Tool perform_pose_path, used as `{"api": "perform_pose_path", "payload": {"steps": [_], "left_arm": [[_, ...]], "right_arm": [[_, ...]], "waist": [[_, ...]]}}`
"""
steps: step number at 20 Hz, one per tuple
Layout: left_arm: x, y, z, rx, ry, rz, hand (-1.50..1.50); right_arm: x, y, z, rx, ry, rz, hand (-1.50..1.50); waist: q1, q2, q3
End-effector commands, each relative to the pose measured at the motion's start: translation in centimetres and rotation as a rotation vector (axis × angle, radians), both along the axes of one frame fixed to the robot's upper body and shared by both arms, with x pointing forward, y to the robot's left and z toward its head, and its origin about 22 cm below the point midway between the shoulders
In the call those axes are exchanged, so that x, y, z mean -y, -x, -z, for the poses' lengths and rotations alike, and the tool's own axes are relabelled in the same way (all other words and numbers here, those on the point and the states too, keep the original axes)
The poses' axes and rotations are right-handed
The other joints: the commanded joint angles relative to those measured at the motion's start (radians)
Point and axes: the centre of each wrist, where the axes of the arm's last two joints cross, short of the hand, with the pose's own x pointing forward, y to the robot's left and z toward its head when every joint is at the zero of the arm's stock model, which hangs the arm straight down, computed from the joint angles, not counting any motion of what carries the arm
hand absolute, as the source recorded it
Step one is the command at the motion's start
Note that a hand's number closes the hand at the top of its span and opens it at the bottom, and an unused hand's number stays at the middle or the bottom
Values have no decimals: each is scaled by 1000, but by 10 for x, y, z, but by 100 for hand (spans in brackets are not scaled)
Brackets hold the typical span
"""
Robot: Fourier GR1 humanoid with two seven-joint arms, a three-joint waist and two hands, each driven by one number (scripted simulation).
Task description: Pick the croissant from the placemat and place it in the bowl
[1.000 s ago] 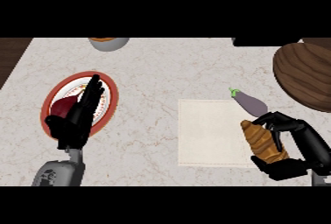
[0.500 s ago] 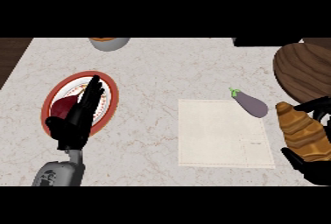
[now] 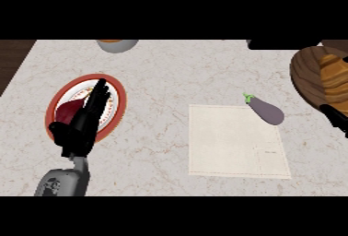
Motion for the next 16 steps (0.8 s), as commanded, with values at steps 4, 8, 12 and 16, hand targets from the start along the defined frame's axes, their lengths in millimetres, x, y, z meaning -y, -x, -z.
{"api": "perform_pose_path", "payload": {"steps": [4, 8, 12, 16], "left_arm": [[7, 1, 2, 3, 5, 9, 0], [-8, 3, -3, 5, 9, 9, 0], [9, 4, -2, 15, 0, 8, 0], [7, 8, 0, 16, 7, 23, 0]], "right_arm": [[20, -45, -28, -36, -24, 98, 150], [40, -54, -19, -45, 150, 206, 150], [60, -74, -14, -80, 307, 298, 150], [83, -102, 7, -67, 346, 339, 150]], "waist": [[6, 2, 1], [9, 3, 1], [20, 6, 1], [25, 7, 1]]}}
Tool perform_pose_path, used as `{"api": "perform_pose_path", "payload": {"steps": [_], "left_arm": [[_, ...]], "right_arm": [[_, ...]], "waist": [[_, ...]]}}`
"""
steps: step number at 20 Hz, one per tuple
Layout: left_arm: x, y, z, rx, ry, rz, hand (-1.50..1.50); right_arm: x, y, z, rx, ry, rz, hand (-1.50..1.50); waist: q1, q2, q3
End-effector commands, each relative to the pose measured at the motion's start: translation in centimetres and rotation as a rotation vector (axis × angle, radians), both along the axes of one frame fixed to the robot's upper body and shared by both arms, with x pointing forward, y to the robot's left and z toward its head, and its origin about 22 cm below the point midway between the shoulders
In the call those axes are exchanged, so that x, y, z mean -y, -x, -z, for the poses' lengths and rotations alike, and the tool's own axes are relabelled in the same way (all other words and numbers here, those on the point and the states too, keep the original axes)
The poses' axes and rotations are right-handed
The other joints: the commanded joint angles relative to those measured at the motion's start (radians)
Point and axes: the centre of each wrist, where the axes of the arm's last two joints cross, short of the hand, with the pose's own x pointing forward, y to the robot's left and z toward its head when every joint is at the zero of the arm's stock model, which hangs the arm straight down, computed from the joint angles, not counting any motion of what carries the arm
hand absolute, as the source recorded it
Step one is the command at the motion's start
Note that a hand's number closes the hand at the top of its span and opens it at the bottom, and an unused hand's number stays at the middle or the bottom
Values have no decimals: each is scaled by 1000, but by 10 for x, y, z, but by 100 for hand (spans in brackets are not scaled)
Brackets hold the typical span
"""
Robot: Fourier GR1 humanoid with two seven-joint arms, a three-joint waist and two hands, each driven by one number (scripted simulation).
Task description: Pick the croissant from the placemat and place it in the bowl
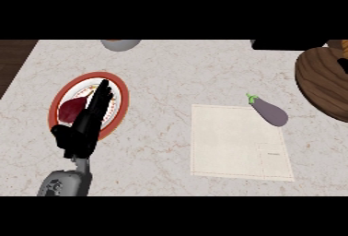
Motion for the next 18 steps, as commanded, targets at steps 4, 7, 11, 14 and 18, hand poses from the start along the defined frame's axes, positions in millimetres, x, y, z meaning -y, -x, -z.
{"api": "perform_pose_path", "payload": {"steps": [4, 7, 11, 14, 18], "left_arm": [[-8, -8, 4, -13, 2, -8, 0], [14, -15, -15, 10, 6, 16, 0], [20, -14, -15, 12, 8, 18, 0], [19, -8, 11, -8, 10, 13, 0], [10, -16, -10, 14, 1, 33, 0]], "right_arm": [[53, -27, 50, -28, 49, 94, 150], [62, -38, 59, -51, 84, 119, 150], [81, -37, 89, -54, 84, 160, 150], [103, -29, 85, -95, 58, 153, 150], [106, -19, 124, -219, -82, 148, 150]], "waist": [[4, 3, 0], [10, 5, 1], [23, 11, 2], [15, 10, 2], [27, 17, 4]]}}
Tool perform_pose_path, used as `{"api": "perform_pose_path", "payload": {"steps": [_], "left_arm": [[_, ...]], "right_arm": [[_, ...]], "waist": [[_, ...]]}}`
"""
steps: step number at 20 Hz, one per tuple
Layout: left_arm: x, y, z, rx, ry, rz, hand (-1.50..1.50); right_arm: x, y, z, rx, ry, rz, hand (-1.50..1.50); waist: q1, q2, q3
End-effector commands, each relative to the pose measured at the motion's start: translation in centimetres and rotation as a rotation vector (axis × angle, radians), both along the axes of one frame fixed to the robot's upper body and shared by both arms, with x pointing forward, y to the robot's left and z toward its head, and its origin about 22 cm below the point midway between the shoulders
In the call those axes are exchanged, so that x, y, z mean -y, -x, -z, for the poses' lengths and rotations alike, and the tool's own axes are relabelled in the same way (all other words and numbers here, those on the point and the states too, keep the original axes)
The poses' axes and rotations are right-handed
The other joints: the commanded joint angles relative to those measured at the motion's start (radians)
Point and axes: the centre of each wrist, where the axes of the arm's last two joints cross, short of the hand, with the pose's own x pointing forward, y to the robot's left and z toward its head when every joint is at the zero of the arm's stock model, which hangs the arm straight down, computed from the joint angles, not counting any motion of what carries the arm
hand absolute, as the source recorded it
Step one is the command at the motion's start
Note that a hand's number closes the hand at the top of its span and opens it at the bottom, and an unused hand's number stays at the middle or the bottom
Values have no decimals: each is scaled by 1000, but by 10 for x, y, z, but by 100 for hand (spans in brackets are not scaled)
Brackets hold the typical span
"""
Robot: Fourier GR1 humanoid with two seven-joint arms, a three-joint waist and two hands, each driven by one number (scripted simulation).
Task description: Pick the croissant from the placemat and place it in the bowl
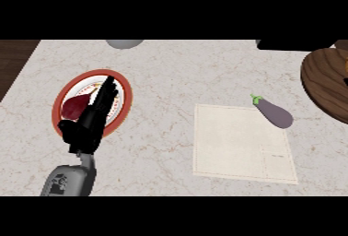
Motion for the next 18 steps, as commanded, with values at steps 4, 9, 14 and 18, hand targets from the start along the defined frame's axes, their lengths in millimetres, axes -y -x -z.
{"api": "perform_pose_path", "payload": {"steps": [4, 9, 14, 18], "left_arm": [[-4, 1, -12, 14, -1, 24, 0], [0, 0, 1, 21, 12, 13, 0], [-6, 6, 8, -7, -4, -7, 0], [-1, 4, 6, 5, 3, -24, 0]], "right_arm": [[19, 20, 33, -127, -173, -109, -150], [13, 6, 15, 6, -307, -191, -150], [32, 18, 3, 230, -379, -173, -150], [42, 19, -22, 279, -491, -150, -150]], "waist": [[10, 3, 3], [11, 5, 2], [-4, -1, 1], [-11, -4, 0]]}}
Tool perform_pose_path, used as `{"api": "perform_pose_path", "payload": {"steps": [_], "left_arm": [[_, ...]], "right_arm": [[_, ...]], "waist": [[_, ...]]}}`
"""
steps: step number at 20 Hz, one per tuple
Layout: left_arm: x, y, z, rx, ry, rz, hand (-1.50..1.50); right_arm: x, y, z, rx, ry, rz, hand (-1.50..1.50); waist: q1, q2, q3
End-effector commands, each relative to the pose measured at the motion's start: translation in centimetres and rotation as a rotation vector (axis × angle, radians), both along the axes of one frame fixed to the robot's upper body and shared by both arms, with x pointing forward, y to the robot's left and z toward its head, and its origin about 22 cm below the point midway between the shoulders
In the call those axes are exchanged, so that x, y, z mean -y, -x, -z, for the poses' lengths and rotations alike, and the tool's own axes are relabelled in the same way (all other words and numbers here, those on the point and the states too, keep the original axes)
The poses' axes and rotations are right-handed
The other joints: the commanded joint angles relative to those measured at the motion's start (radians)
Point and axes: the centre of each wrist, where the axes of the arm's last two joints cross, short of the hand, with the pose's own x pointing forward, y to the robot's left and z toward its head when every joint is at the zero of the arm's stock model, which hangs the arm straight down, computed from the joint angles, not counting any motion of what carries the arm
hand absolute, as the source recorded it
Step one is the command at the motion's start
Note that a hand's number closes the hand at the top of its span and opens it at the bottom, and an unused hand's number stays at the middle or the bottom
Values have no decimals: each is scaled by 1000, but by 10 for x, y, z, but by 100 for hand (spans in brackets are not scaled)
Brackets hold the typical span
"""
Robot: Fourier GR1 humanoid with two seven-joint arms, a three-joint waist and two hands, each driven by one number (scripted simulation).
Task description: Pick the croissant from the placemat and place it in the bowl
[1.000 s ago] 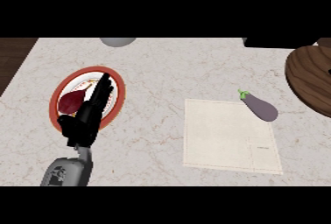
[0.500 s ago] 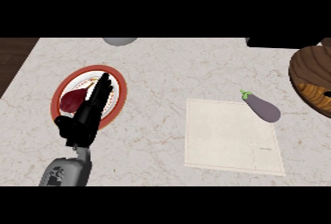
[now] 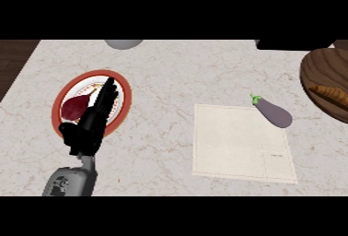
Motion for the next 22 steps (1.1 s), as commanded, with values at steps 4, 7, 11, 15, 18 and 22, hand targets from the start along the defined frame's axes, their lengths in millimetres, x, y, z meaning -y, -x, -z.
{"api": "perform_pose_path", "payload": {"steps": [4, 7, 11, 15, 18, 22], "left_arm": [[5, -4, -2, -6, 1, 17, 0], [-4, 4, -5, 2, -6, 0, 0], [-4, -6, 2, -4, 2, -19, 0], [-10, -5, 0, -11, -4, -18, 0], [3, -8, -3, 4, 9, -5, 0], [6, 4, -5, 5, 10, 1, 0]], "right_arm": [[32, 27, -10, 26, -173, 24, -150], [46, 43, -10, 20, -258, -2, -150], [65, 65, -14, 5, -306, -42, -150], [79, 87, -11, -4, -324, -107, -150], [83, 94, -12, -12, -317, -136, -150], [79, 104, 20, -28, -309, -144, -150]], "waist": [[-2, 4, 1], [-4, -2, 0], [-12, 0, 1], [-12, -2, 1], [-12, 1, 3], [-10, -2, 3]]}}
